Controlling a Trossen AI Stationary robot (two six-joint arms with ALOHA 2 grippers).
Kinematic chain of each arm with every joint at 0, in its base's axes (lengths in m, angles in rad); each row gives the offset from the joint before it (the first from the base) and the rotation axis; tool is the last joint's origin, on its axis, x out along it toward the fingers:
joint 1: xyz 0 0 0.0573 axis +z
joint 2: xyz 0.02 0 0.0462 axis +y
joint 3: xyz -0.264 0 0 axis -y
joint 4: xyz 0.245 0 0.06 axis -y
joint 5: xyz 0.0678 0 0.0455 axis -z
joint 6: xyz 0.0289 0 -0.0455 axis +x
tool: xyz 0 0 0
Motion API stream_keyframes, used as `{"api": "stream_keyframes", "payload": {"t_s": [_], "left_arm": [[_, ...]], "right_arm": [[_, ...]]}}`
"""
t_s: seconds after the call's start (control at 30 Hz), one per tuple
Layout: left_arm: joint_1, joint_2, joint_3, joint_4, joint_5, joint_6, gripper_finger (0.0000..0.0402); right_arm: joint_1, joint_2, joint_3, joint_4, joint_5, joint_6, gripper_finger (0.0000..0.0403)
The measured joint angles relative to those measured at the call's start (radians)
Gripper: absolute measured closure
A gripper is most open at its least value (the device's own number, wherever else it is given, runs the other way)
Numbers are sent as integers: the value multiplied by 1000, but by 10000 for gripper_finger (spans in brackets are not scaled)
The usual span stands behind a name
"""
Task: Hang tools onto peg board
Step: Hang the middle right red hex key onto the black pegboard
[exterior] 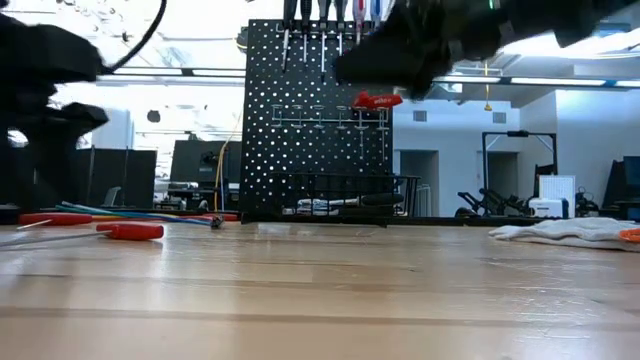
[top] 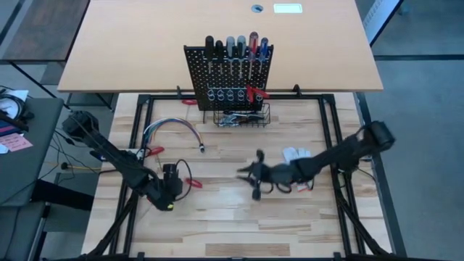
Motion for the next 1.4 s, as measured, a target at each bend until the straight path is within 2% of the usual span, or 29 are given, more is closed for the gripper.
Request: {"api": "stream_keyframes", "payload": {"t_s": [0.1,0.23,0.4,0.53,0.7,0.93,1.1,1.3,1.4], "left_arm": [[30,-1,-26,46,-19,17,202],[73,3,-49,92,-19,154,174],[142,36,-91,186,-18,340,145],[178,67,-98,223,13,441,145],[210,76,-101,299,98,564,178],[318,76,-101,322,255,597,253],[377,78,-101,354,327,640,286],[386,78,-102,378,321,636,332],[364,81,-103,410,210,595,333]], "right_arm": [[44,128,4,109,0,39,300],[68,235,46,221,-1,52,300],[77,288,112,204,-4,96,300],[99,289,131,209,-8,102,300],[108,289,131,210,-9,80,300],[98,289,130,209,-9,76,300],[92,289,130,208,-8,76,300],[93,285,130,207,-8,27,300],[93,271,130,208,8,27,300]]}}
